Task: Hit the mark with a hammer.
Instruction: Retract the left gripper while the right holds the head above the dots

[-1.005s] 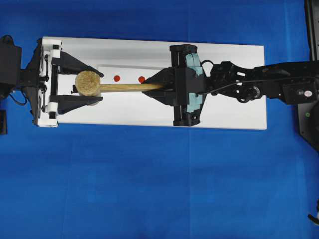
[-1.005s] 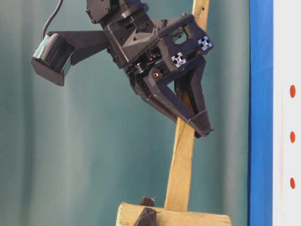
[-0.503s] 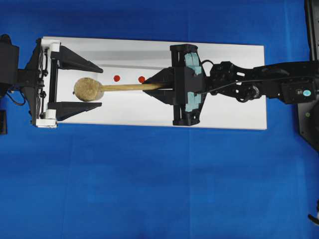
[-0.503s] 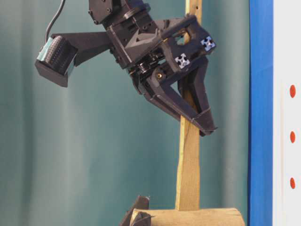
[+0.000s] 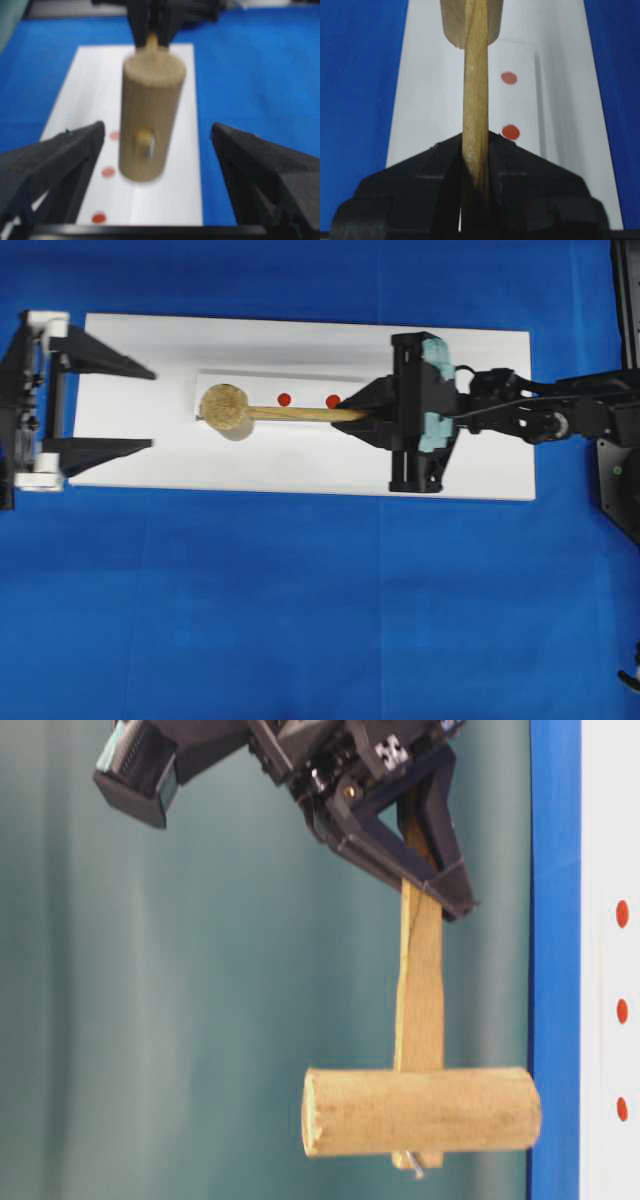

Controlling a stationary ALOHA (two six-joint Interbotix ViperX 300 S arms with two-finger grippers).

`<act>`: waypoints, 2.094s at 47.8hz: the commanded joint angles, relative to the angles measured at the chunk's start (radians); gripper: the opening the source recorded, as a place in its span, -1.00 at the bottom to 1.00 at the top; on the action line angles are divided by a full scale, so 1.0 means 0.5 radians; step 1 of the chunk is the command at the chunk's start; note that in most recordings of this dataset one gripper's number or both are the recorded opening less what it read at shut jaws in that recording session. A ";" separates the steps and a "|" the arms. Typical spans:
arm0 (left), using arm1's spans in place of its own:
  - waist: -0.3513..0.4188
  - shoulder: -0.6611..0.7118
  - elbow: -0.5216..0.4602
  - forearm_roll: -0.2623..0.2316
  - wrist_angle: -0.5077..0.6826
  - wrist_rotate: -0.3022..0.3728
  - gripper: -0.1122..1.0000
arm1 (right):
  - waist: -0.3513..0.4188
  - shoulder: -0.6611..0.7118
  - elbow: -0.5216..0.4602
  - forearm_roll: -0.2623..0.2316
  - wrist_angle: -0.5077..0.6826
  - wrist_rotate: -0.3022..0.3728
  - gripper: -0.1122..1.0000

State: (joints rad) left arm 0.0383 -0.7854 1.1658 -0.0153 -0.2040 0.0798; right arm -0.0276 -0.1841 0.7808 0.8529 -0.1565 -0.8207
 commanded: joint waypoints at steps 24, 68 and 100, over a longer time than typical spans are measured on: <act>0.003 -0.773 0.138 0.000 0.687 0.003 0.69 | 0.003 -0.052 -0.025 0.015 -0.021 0.003 -0.75; 0.003 -0.761 0.141 0.000 0.666 0.003 0.69 | -0.132 0.101 -0.172 0.015 -0.123 0.003 -0.75; 0.046 -0.758 0.141 0.000 0.632 0.003 0.69 | -0.132 0.485 -0.156 0.258 -0.104 0.003 -0.75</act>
State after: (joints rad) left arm 0.0522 -1.1766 1.2471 -0.0153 0.1243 0.0798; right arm -0.0966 0.0844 0.7148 0.9771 -0.2010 -0.8161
